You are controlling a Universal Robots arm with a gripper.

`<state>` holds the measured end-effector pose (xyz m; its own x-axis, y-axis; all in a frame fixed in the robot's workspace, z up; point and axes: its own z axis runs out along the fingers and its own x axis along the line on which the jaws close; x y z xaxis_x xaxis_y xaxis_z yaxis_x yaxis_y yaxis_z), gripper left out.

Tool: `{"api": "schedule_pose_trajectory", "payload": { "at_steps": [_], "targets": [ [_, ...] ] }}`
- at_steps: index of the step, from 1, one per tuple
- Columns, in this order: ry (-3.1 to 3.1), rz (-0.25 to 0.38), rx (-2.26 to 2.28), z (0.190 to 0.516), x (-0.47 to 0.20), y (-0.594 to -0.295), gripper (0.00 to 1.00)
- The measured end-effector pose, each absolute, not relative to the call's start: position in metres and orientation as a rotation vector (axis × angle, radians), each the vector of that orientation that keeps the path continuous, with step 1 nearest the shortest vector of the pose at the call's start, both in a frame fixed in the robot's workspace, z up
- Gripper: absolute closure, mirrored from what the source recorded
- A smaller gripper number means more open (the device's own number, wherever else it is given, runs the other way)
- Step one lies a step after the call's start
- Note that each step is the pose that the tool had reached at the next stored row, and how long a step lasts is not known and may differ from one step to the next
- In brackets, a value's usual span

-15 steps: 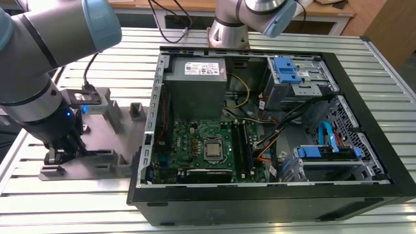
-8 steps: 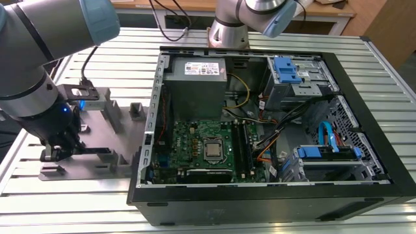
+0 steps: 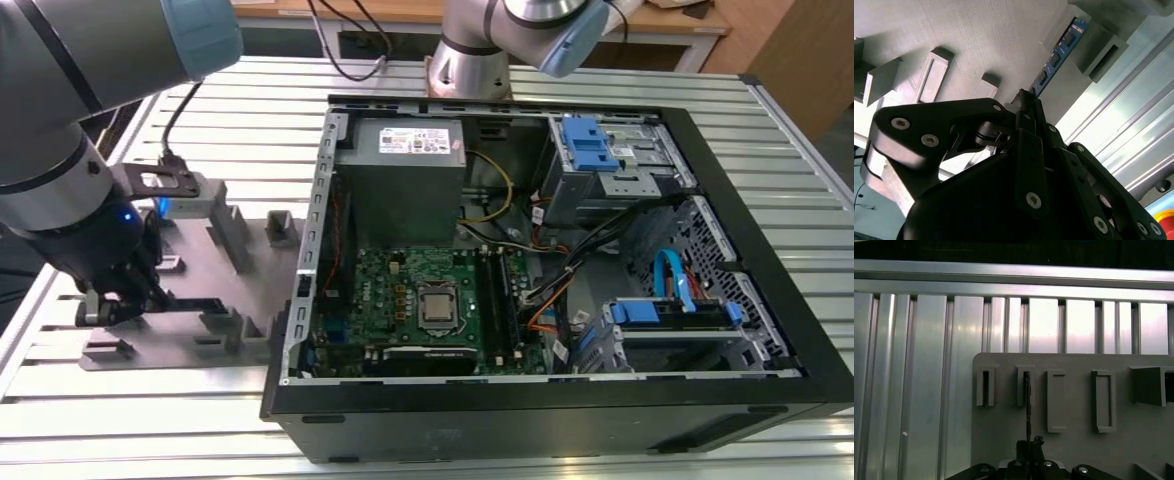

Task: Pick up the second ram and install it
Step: 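Pick up the second ram and move it above second insertion slot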

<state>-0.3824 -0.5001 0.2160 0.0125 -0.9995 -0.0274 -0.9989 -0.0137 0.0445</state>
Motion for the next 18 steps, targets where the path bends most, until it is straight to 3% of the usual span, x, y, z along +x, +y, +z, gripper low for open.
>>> {"api": "schedule_pose_trajectory", "payload": {
  "at_steps": [18],
  "targets": [
    [-2.197,-0.08,2.226,0.233,-0.382,-0.5,0.89]
  ]
}}
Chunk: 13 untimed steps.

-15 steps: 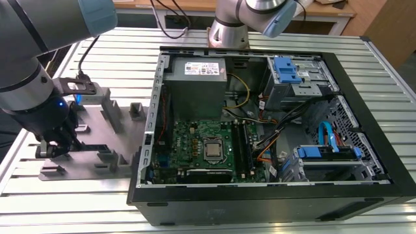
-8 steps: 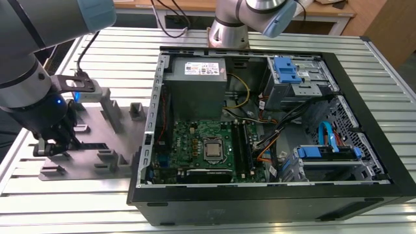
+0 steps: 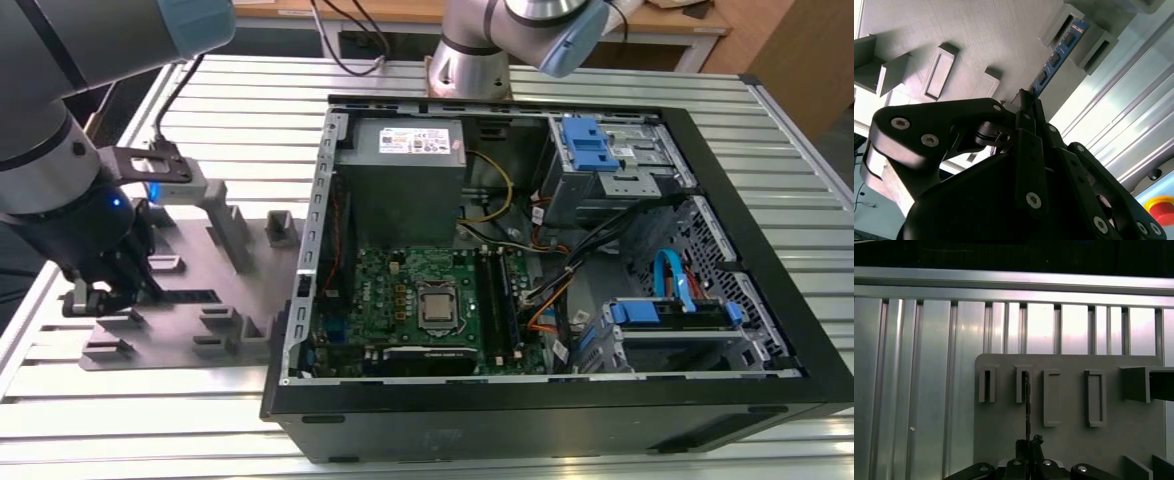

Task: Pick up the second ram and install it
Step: 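Pick up the second ram and move it above second insertion slot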

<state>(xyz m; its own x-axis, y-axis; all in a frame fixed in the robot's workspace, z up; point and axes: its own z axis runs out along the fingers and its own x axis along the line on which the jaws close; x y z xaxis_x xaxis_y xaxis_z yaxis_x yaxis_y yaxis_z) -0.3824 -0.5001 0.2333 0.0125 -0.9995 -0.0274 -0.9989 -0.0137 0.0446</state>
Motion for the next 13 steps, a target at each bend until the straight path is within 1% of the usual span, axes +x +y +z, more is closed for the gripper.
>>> {"api": "schedule_pose_trajectory", "payload": {
  "at_steps": [13],
  "targets": [
    [-2.197,-0.08,2.226,0.245,-0.382,-0.5,0.89]
  ]
}}
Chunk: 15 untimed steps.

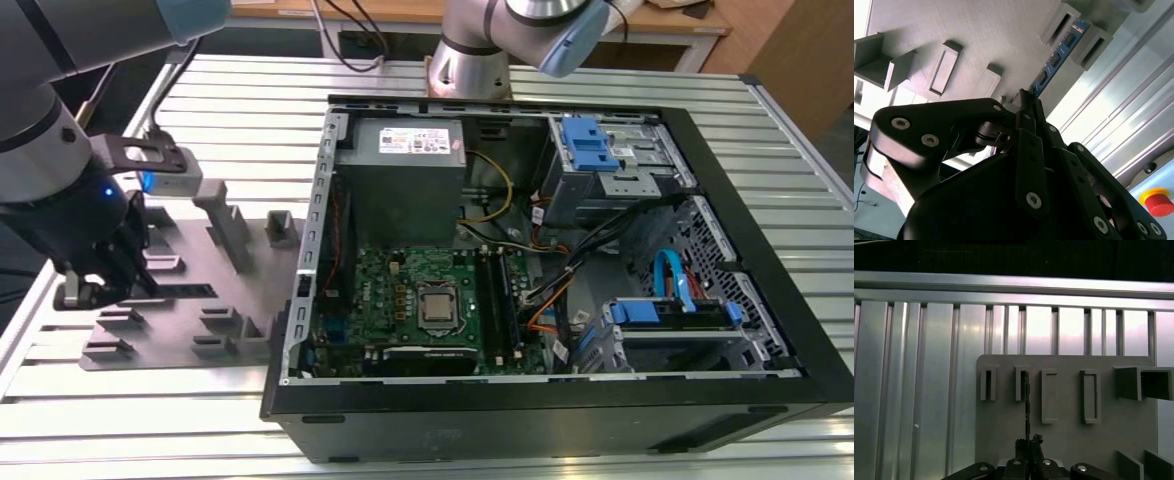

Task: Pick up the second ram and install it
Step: 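Pick up the second ram and move it above second insertion slot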

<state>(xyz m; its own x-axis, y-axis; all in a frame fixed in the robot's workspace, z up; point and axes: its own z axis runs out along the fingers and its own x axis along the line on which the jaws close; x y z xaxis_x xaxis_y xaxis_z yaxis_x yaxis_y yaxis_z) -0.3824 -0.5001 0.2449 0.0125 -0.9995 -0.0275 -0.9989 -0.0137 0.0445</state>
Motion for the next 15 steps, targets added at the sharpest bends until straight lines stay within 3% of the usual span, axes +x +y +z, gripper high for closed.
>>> {"api": "schedule_pose_trajectory", "payload": {
  "at_steps": [15],
  "targets": [
    [-2.197,-0.08,2.226,0.259,-0.382,-0.5,0.89]
  ]
}}
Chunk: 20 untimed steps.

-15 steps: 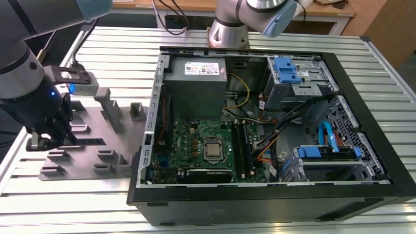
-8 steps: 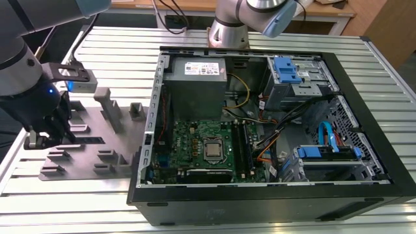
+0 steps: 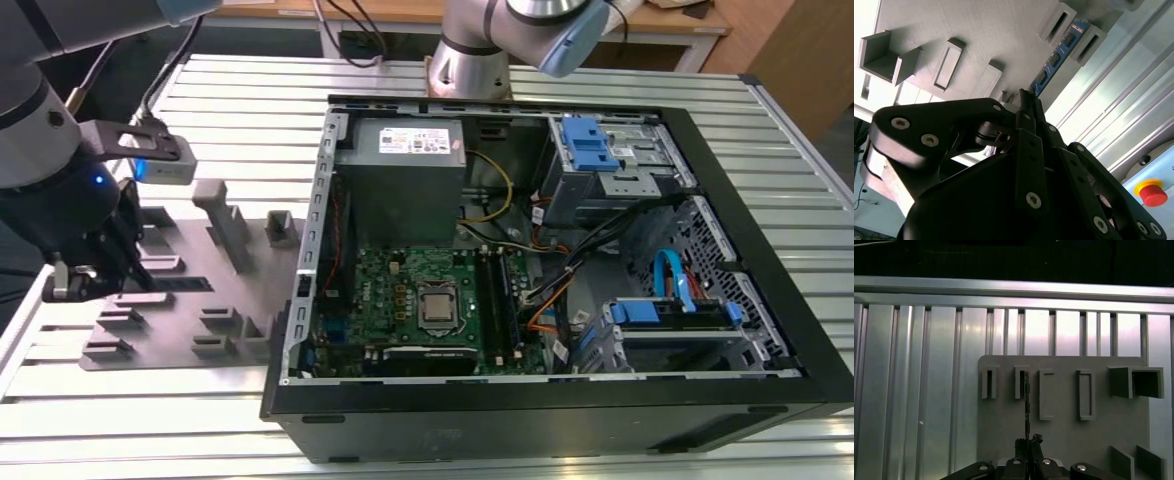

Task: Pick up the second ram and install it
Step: 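Pick up the second ram and move it above second insertion slot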

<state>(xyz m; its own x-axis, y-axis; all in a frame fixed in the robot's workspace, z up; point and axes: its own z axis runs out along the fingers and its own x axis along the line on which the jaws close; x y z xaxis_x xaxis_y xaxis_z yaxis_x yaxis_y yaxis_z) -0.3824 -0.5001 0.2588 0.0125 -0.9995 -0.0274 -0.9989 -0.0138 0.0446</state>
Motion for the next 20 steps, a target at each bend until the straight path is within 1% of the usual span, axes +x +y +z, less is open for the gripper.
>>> {"api": "schedule_pose_trajectory", "payload": {
  "at_steps": [20],
  "targets": [
    [-2.197,-0.08,2.226,0.283,-0.382,-0.5,0.89]
  ]
}}
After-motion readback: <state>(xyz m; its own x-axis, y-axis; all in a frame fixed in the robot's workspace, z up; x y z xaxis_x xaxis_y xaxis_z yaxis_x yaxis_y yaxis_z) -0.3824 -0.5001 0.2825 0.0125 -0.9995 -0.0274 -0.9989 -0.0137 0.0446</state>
